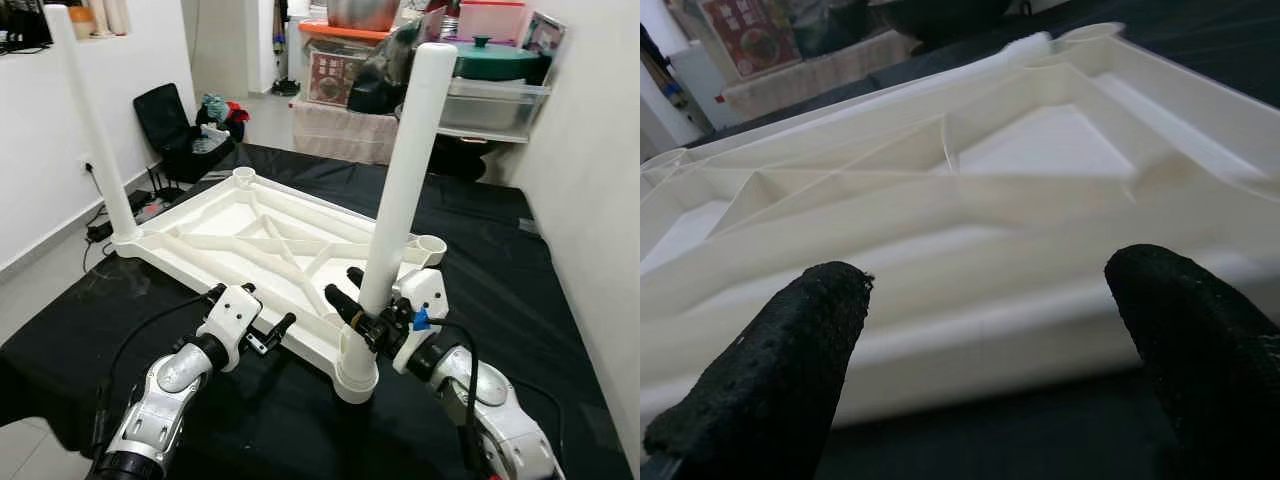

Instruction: Building children table

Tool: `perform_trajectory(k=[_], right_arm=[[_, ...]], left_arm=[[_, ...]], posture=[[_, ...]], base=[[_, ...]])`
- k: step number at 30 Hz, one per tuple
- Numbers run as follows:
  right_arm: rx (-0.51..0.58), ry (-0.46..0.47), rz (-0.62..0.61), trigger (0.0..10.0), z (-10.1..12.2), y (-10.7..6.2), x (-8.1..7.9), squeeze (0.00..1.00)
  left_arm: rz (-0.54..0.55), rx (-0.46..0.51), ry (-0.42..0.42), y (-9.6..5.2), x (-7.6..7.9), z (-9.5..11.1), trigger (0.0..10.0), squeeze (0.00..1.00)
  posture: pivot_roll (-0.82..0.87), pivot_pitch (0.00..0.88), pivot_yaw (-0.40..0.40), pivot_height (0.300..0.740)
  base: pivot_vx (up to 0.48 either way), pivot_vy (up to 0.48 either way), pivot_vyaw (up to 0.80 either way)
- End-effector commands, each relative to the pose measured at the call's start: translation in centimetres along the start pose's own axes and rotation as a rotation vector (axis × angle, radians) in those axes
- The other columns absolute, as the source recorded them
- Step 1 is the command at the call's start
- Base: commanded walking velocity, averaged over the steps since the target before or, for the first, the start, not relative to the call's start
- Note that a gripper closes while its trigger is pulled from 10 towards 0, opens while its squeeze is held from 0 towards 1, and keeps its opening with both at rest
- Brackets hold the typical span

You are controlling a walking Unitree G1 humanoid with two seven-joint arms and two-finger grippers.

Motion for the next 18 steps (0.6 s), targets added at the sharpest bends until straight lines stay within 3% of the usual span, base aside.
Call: perform_trajectory(k=[1,2,4,7,10,11,14,15,16,17,18], right_arm=[[-0.247,-0.114,-0.522,0.0,-3.8,-1.9,7.4,0.0],[-0.291,-0.082,-0.673,0.0,-4.6,-2.9,9.0,0.0],[-0.33,-0.049,-0.811,0.0,-5.3,-4.2,10.2,0.0],[-0.341,-0.052,-0.841,0.0,-5.5,-4.5,10.3,0.0],[-0.362,-0.053,-0.802,0.0,-5.9,-4.2,9.0,0.0],[-0.373,-0.038,-0.741,4.8,-6.2,-3.7,7.9,0.0],[-0.381,-0.028,-0.699,4.8,-6.4,-3.4,7.2,0.0],[-0.36,0.0,-0.673,10.0,-6.2,-2.9,6.6,0.0],[-0.36,0.0,-0.673,10.0,-6.2,-2.9,6.6,0.0],[-0.328,0.026,-0.67,10.0,-5.8,-2.5,6.5,1.0],[-0.296,0.05,-0.67,10.0,-5.2,-2.2,6.5,1.0]], left_arm=[[-0.008,-0.009,-0.001,0.0,0.2,-0.1,10.0,0.0],[-0.006,-0.008,-0.001,0.0,0.2,-0.1,10.0,0.0],[-0.004,-0.008,-0.002,0.0,0.1,-0.1,10.0,0.0],[-0.003,-0.009,-0.002,-0.1,0.1,-0.2,10.0,0.0],[-0.003,-0.01,-0.001,-0.1,0.1,-0.2,10.0,0.0],[-0.004,-0.01,0.0,-0.1,0.1,-0.2,10.0,0.0],[-0.004,-0.009,0.0,-0.1,0.1,-0.2,10.0,0.0],[-0.004,-0.008,0.0,-0.1,0.1,-0.1,10.0,0.0],[-0.004,-0.008,0.0,-0.1,0.1,-0.1,10.0,0.0],[-0.004,-0.009,-0.001,-0.1,0.1,-0.2,10.0,0.0],[-0.004,-0.01,-0.001,-0.1,0.1,-0.2,10.0,0.0]], posture=[[0.04,0.0,-0.086,0.74],[0.05,0.0,-0.087,0.74],[0.05,0.0,-0.087,0.74],[0.05,0.0,-0.085,0.74],[0.04,0.0,-0.083,0.74],[0.05,0.0,-0.084,0.74],[0.05,0.0,-0.084,0.74],[0.05,0.0,-0.083,0.74],[0.05,0.0,-0.083,0.74],[0.05,0.0,-0.085,0.74],[0.05,0.0,-0.086,0.74]], base=[[0.0,0.0,0.0],[0.0,0.0,0.0],[0.0,0.0,0.0],[0.0,0.0,0.0],[0.0,0.0,0.0],[0.0,0.0,0.0],[0.0,0.0,0.0],[0.0,0.0,0.0],[0.0,0.0,0.0],[0.0,0.0,0.0],[0.0,0.0,0.0]])
Point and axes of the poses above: a point about 5 cm out from each wrist's last joint towards the gripper, its own y axis pointing out of the wrist towards the gripper, its own z axis along the axis of the wrist's last joint, x = y × z, the point moved 2 cm from there along y, pointing out of the wrist towards the gripper, and after that the axes turned 3 degrees about -y, right-handed, at the moved point
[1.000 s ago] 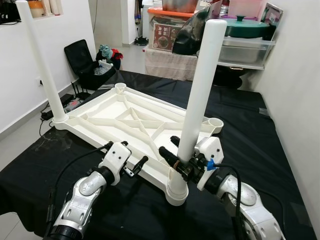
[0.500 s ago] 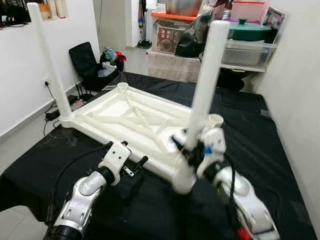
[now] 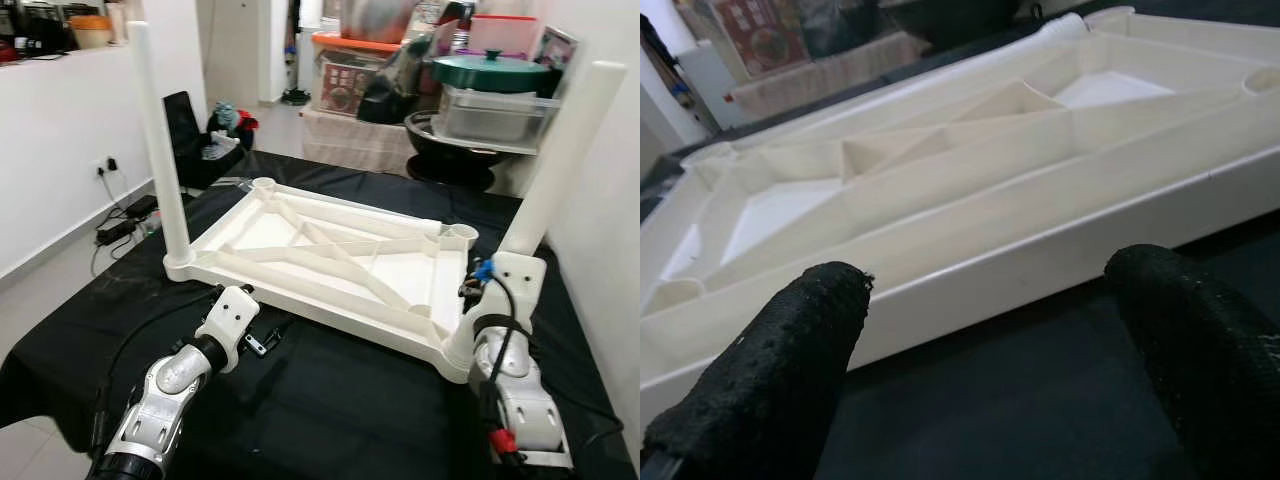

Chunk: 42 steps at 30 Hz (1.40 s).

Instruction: Building children table

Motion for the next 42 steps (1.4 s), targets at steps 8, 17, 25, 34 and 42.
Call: perform_trajectory(k=[8,17,25,34,42], right_arm=[[0.122,0.086,0.176,10.0,2.5,0.1,-1.5,0.0],[0.405,0.111,0.869,10.0,6.4,-6.2,-6.0,0.0],[0.422,0.066,1.059,0.0,5.1,-8.5,-7.0,0.0],[0.425,0.071,1.092,0.0,4.6,-8.7,-6.6,0.0],[0.075,-0.093,0.165,0.0,0.5,0.1,-0.3,0.0]], left_arm=[[-0.01,-0.007,-0.001,0.0,0.1,-0.1,10.0,0.0],[-0.013,-0.005,0.002,0.1,0.1,-0.1,10.0,0.0],[-0.014,-0.005,0.006,0.2,0.1,-0.1,10.0,0.0],[-0.023,-0.001,0.008,0.3,0.2,0.0,10.0,0.0],[-0.026,0.0,0.009,0.4,0.3,0.0,10.0,0.0]], posture=[[0.05,0.0,-0.088,0.74],[0.05,0.0,-0.083,0.74],[0.05,0.0,-0.08,0.74],[0.04,0.0,-0.071,0.74],[0.04,0.0,-0.076,0.74]], base=[[0.0,0.0,0.0],[0.0,0.0,0.0],[0.0,0.0,0.0],[0.0,0.0,0.0],[0.0,0.0,0.0]])
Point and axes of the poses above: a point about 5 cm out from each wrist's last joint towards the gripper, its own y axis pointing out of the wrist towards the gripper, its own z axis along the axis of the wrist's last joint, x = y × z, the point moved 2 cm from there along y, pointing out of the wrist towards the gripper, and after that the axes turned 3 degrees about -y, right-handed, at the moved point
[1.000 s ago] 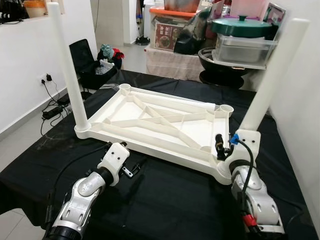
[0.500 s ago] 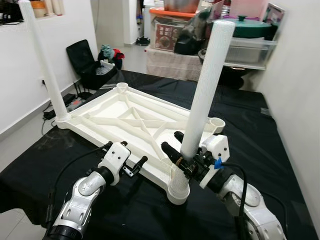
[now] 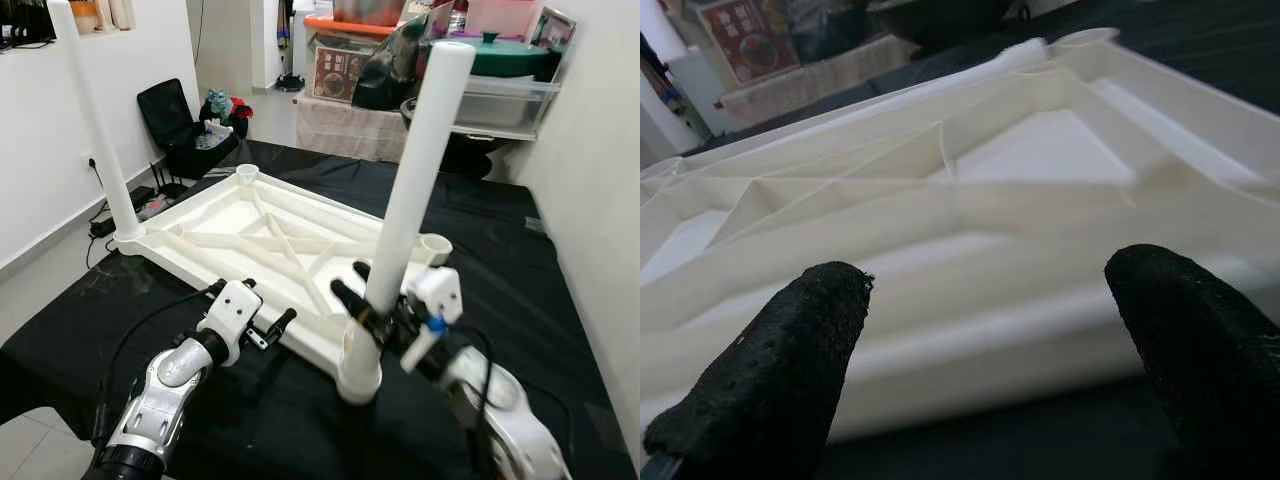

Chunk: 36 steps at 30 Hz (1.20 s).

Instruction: Building children table

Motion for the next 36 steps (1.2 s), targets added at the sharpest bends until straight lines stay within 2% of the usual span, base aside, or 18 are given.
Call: perform_trajectory(k=[1,2,3,6,7,10,11,12,13,14,15,16,20,21,25,29,31,36], right_arm=[[-0.259,-0.118,-0.448,0.0,-4.4,-1.8,6.6,0.0],[-0.259,-0.118,-0.448,0.0,-4.4,-1.8,6.6,0.0],[-0.336,-0.088,-0.661,0.0,-5.6,-3.2,8.6,0.0],[-0.336,-0.088,-0.661,0.0,-5.6,-3.2,8.6,0.0],[-0.375,-0.072,-0.777,0.0,-6.2,-4.2,9.3,0.0],[-0.384,-0.031,-0.749,0.0,-6.5,-4.1,8.2,0.0],[-0.38,-0.008,-0.714,2.7,-6.5,-3.8,7.6,0.0],[-0.38,-0.008,-0.714,2.7,-6.5,-3.8,7.6,0.0],[-0.366,0.015,-0.661,8.2,-6.4,-3.2,7.0,0.0],[-0.33,0.04,-0.614,10.0,-5.9,-2.7,6.4,0.0],[-0.33,0.04,-0.614,10.0,-5.9,-2.7,6.4,0.0],[-0.316,0.052,-0.622,10.0,-5.6,-2.4,6.3,1.0],[-0.303,0.063,-0.64,10.0,-5.1,-1.8,6.3,1.0],[-0.307,0.061,-0.643,10.0,-5.0,-1.7,6.3,0.0],[-0.278,0.02,-0.627,10.0,-4.5,-1.4,6.5,0.0],[-0.08,0.124,-0.217,10.0,-1.2,0.0,2.9,0.0],[0.016,0.09,0.07,10.0,0.5,-0.7,-0.1,0.0],[0.085,0.058,0.353,10.0,1.6,-2.6,-3.0,0.0]], left_arm=[[-0.008,-0.02,-0.002,-0.2,0.3,-0.6,10.0,0.0],[-0.008,-0.02,-0.002,-0.2,0.3,-0.6,10.0,0.0],[-0.006,-0.019,-0.003,-0.2,0.3,-0.6,10.0,0.0],[-0.006,-0.019,-0.003,-0.2,0.3,-0.6,10.0,0.0],[-0.004,-0.019,-0.004,-0.2,0.2,-0.6,10.0,0.0],[-0.003,-0.019,-0.003,-0.3,0.2,-0.6,10.0,0.0],[-0.003,-0.02,-0.004,-0.4,0.2,-0.6,10.0,0.0],[-0.003,-0.02,-0.004,-0.4,0.2,-0.6,10.0,0.0],[-0.004,-0.019,-0.004,-0.4,0.3,-0.6,10.0,0.0],[-0.003,-0.018,-0.006,-0.3,0.3,-0.6,10.0,0.0],[-0.003,-0.018,-0.006,-0.3,0.3,-0.6,10.0,0.0],[-0.003,-0.018,-0.007,-0.3,0.3,-0.6,10.0,0.0],[-0.002,-0.018,-0.008,-0.4,0.4,-0.6,10.0,0.0],[-0.001,-0.019,-0.009,-0.4,0.4,-0.6,10.0,0.0],[0.0,-0.019,-0.01,-0.4,0.4,-0.7,10.0,0.0],[0.001,-0.017,-0.014,-0.4,0.4,-0.6,10.0,0.0],[0.001,-0.017,-0.016,-0.3,0.4,-0.7,10.0,0.0],[-0.002,-0.016,-0.017,-0.3,0.6,-0.7,10.0,0.0]], posture=[[0.04,0.0,-0.076,0.74],[0.04,0.0,-0.076,0.74],[0.05,0.0,-0.079,0.74],[0.05,0.0,-0.079,0.74],[0.05,0.0,-0.076,0.74],[0.04,0.0,-0.077,0.74],[0.04,0.0,-0.08,0.74],[0.04,0.0,-0.08,0.74],[0.04,0.0,-0.08,0.74],[0.04,0.0,-0.081,0.74],[0.04,0.0,-0.081,0.74],[0.04,0.0,-0.082,0.74],[0.04,0.0,-0.083,0.74],[0.04,0.0,-0.083,0.74],[0.04,0.0,-0.085,0.74],[0.04,0.0,-0.088,0.74],[0.04,0.0,-0.089,0.74],[0.04,0.0,-0.091,0.74]], base=[[0.0,0.0,0.0],[0.0,0.0,0.0],[0.0,0.0,0.0],[0.0,0.0,0.0],[0.0,0.0,0.0],[0.0,0.0,0.0],[0.0,0.0,0.0],[0.0,0.0,0.0],[0.0,0.0,0.0],[0.0,0.0,0.0],[0.0,0.0,0.0],[0.0,0.0,0.0],[0.0,0.0,0.0],[0.0,0.0,0.0],[0.0,0.0,0.0],[0.0,0.0,0.0],[0.0,0.0,0.0],[0.0,0.0,0.0]])
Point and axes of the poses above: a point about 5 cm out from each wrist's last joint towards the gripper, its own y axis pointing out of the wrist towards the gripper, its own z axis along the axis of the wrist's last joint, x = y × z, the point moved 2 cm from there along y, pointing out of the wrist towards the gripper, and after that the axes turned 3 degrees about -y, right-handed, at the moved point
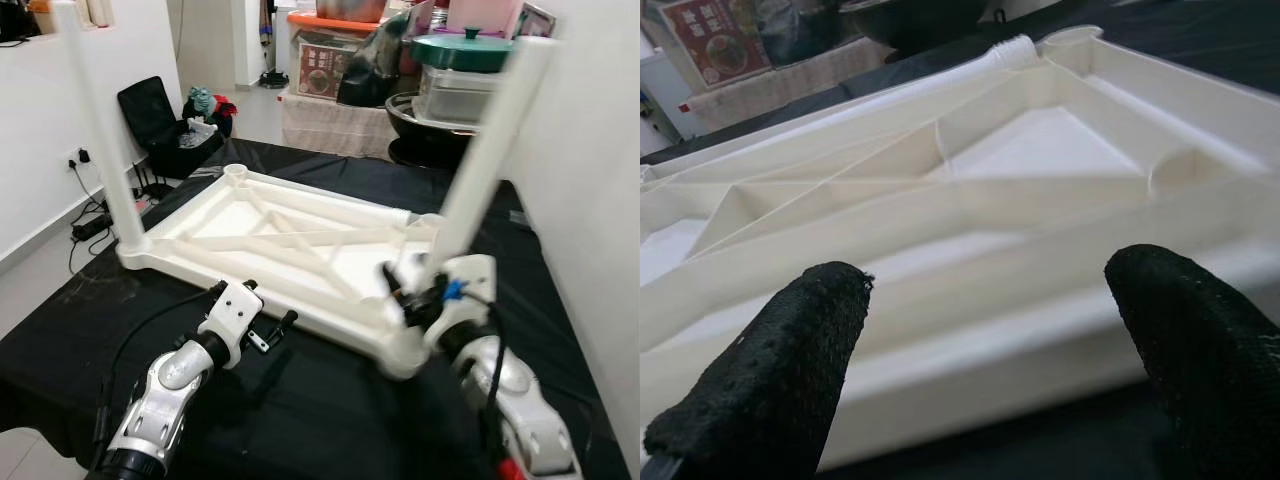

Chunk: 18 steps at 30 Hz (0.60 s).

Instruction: Building children table

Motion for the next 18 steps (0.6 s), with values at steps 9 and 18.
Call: perform_trajectory(k=[9,18], right_arm=[[0.065,-0.023,0.145,0.0,0.6,-0.1,-1.6,0.0],[0.046,-0.035,0.129,0.0,0.3,-0.4,-0.8,0.0]], left_arm=[[-0.004,-0.016,-0.01,-0.2,0.5,-0.5,10.0,0.0],[-0.005,-0.017,-0.008,-0.2,0.5,-0.5,10.0,0.0]], posture=[[0.04,0.0,-0.095,0.74],[0.04,0.0,-0.09,0.74]], base=[[0.0,0.0,0.0],[0.0,0.0,0.0]])
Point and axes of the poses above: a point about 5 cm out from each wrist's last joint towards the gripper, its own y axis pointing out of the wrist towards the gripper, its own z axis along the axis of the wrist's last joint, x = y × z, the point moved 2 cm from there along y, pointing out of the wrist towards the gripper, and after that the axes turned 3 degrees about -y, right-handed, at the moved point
